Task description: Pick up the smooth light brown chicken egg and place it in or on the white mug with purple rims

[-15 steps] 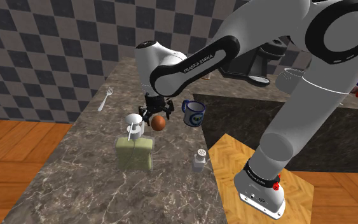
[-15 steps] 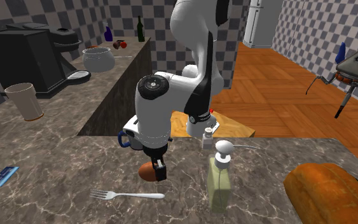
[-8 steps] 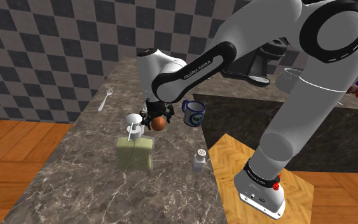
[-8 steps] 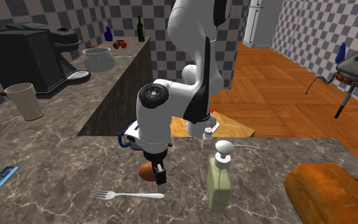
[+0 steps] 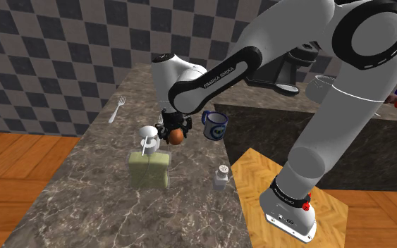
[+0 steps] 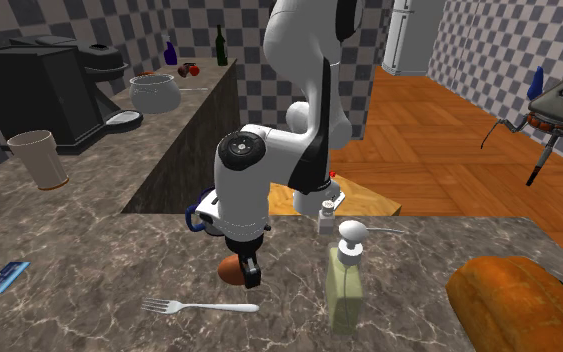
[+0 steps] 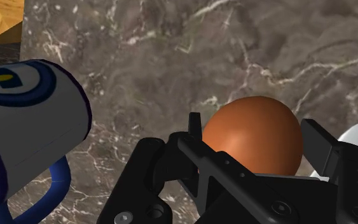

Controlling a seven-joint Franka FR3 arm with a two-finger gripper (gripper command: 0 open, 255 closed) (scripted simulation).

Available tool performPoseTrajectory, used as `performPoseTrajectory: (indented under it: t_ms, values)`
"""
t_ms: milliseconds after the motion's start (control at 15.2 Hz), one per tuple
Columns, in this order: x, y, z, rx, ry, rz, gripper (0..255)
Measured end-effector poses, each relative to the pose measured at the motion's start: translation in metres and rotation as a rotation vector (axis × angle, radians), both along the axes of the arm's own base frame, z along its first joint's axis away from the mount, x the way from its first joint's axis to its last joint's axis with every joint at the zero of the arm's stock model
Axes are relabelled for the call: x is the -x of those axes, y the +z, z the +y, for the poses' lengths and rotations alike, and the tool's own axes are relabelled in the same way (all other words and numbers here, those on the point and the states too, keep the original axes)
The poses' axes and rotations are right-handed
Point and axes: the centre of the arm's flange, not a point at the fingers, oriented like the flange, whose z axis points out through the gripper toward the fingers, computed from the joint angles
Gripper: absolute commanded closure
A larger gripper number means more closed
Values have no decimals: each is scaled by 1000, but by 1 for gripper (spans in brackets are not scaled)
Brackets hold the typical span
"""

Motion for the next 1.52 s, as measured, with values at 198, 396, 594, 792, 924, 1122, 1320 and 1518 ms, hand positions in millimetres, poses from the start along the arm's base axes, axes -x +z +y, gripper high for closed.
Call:
performPoseTrajectory:
  t_ms: [198, 396, 594, 792, 924, 1122, 1320, 1518]
  values:
    - [0, 0, 0, 0, 0, 0, 255]
    - [0, 0, 0, 0, 0, 0, 255]
    - [0, 10, 0, 0, 0, 0, 255]
    - [-1, 25, -1, 0, 0, 0, 255]
    - [0, 36, 1, 0, 0, 0, 255]
    - [-1, 52, 0, 0, 0, 0, 255]
    - [1, 68, 0, 0, 0, 0, 255]
    - [1, 85, 1, 0, 0, 0, 255]
